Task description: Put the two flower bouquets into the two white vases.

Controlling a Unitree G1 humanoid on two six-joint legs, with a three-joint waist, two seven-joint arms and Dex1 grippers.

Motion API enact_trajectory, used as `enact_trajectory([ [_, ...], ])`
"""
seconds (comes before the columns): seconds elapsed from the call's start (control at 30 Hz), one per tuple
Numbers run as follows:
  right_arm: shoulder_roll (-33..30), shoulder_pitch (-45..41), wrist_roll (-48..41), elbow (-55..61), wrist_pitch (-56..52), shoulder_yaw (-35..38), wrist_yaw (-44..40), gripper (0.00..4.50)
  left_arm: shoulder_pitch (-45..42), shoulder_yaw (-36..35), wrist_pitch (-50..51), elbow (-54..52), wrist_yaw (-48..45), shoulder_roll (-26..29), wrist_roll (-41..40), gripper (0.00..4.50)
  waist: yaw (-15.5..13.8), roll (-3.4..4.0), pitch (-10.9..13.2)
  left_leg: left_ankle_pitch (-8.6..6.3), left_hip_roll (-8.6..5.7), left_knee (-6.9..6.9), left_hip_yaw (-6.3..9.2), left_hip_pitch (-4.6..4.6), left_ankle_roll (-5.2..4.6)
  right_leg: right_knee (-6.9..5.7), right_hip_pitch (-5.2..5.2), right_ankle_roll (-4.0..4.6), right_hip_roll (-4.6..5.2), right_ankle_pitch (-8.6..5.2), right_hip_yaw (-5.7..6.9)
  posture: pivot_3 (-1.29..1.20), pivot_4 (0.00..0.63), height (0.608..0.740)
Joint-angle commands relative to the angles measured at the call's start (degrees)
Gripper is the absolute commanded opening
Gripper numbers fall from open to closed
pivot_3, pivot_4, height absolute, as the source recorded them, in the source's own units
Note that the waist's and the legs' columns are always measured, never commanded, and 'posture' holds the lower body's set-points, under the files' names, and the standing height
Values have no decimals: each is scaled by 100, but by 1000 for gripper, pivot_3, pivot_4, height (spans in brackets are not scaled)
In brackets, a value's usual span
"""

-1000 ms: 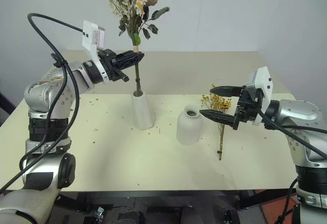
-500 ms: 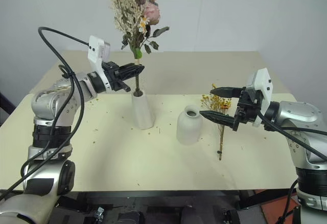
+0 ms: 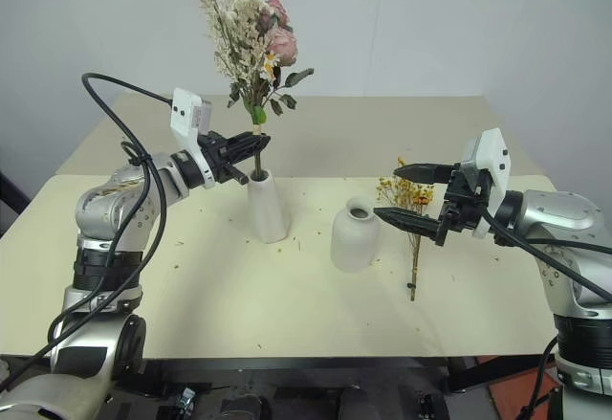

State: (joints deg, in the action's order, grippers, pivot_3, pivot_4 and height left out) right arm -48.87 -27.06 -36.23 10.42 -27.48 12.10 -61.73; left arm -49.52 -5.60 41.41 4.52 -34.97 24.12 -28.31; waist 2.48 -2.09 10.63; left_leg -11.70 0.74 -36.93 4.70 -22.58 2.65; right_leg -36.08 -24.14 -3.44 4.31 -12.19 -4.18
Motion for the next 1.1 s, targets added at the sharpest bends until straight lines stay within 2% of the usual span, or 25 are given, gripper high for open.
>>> enact_trajectory([
  [0.03, -7, -6, -95, 218, 139, 261, 50, 4500, -9, -36, -175, -224, 21, -30, 14, 120, 0, 0, 0, 0, 0, 0, 0, 0, 0, 0, 0, 0, 0, 0, 0, 0, 150, 740],
  [0.23, 6, 67, -53, 269, 296, 257, 9, 4500, 258, 31, -11, -470, 48, -93, -55, 120, 0, 0, 0, 0, 0, 0, 0, 0, 0, 0, 0, 0, 0, 0, 0, 0, 150, 740],
  [0.47, -5, 80, -79, 253, 348, 257, 15, 4500, 500, -112, 335, -921, 51, 129, -217, 2365, 8, 0, 0, 0, 1, 0, 0, 1, 0, -1, 0, 0, -1, 0, 0, 0, 150, 740],
  [0.63, -14, 119, -86, 254, 342, 280, 11, 4500, 919, -400, 936, -1683, 42, 593, -573, 3960, 17, 0, 0, 0, 2, 1, 0, 1, 0, -1, -1, 0, -1, 0, -1, 0, 150, 740],
  [0.7, -42, 164, -91, 259, 310, 313, 13, 4500, 1142, -538, 1266, -2028, -48, 895, -790, 4463, 19, 0, 0, 0, 2, 1, 0, 2, 0, -1, -1, 0, -1, -1, -1, 0, 150, 740],
  [0.87, -180, 349, 37, 207, 142, 365, 140, 4500, 1766, -922, 1568, -2639, -708, 1816, -1365, 4463, 9, 1, 1, 0, 4, 1, 0, 4, 0, -1, 0, -1, -2, -2, 0, 0, 150, 740],
  [0.97, -365, 467, 233, 85, -207, 306, 421, 4500, 2102, -1087, 1271, -2832, -1346, 2268, -1592, 4463, -4, 3, 2, 0, 4, 1, -1, 4, 0, -1, 0, 2, -2, -3, 0, 0, 150, 740],
  [1.1, -666, 513, 400, 62, -1070, 98, 851, 4500, 2163, -1071, 956, -2847, -1835, 2429, -1798, 4463, -30, 3, 2, 0, 4, 0, -2, 5, 0, 0, 2, 5, -1, -5, 1, 0, 150, 740],
])
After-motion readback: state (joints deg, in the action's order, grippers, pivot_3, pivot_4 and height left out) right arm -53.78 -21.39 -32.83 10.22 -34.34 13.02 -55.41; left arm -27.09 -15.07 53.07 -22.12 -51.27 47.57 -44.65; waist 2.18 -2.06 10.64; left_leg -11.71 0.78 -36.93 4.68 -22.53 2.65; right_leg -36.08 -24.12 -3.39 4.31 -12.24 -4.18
